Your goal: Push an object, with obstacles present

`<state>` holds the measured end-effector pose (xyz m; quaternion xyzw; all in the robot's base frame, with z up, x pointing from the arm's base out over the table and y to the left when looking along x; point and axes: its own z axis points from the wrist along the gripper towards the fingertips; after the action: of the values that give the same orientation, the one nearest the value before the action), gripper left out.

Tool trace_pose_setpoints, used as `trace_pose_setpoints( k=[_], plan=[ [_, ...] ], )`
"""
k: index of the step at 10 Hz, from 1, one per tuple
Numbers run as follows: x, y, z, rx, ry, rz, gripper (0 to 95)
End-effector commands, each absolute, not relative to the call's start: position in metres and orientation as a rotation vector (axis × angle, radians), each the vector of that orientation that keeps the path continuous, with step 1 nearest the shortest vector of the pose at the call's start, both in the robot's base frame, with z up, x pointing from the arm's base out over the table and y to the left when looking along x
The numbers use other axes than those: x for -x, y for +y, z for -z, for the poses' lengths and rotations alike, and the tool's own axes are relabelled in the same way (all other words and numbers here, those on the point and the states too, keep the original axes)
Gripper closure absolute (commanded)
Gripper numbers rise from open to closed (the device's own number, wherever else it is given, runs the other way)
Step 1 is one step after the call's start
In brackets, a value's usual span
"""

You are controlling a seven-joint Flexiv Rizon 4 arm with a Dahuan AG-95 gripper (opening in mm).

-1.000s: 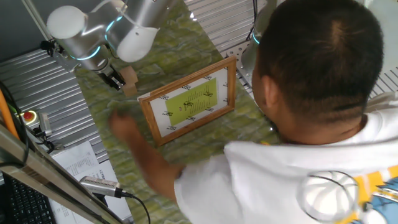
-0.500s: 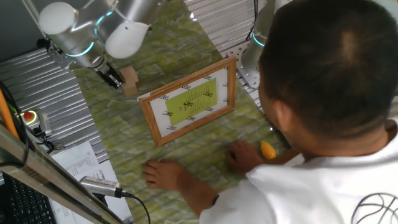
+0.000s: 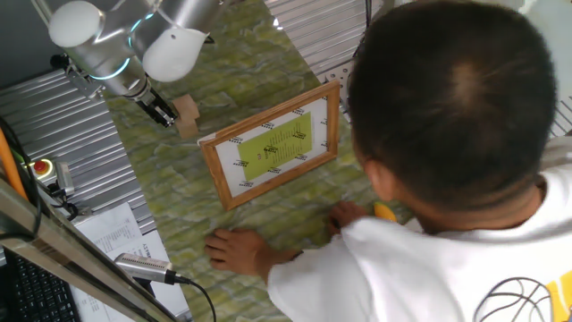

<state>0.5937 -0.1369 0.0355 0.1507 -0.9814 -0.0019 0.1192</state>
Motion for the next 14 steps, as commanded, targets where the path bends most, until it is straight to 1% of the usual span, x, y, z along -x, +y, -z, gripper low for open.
trace_pose_setpoints(
  k=[1,9,11,14],
  plan=[
    [-0.593,-0.137,-0.036,-0.432,-2.862,0.033,95.0],
    [-0.589,-0.137,-0.040,-0.416,-2.862,0.045,95.0],
    [-0.584,-0.137,-0.034,-0.418,-2.865,0.059,95.0],
    [-0.577,-0.127,-0.034,-0.399,-2.861,0.056,95.0]
  ],
)
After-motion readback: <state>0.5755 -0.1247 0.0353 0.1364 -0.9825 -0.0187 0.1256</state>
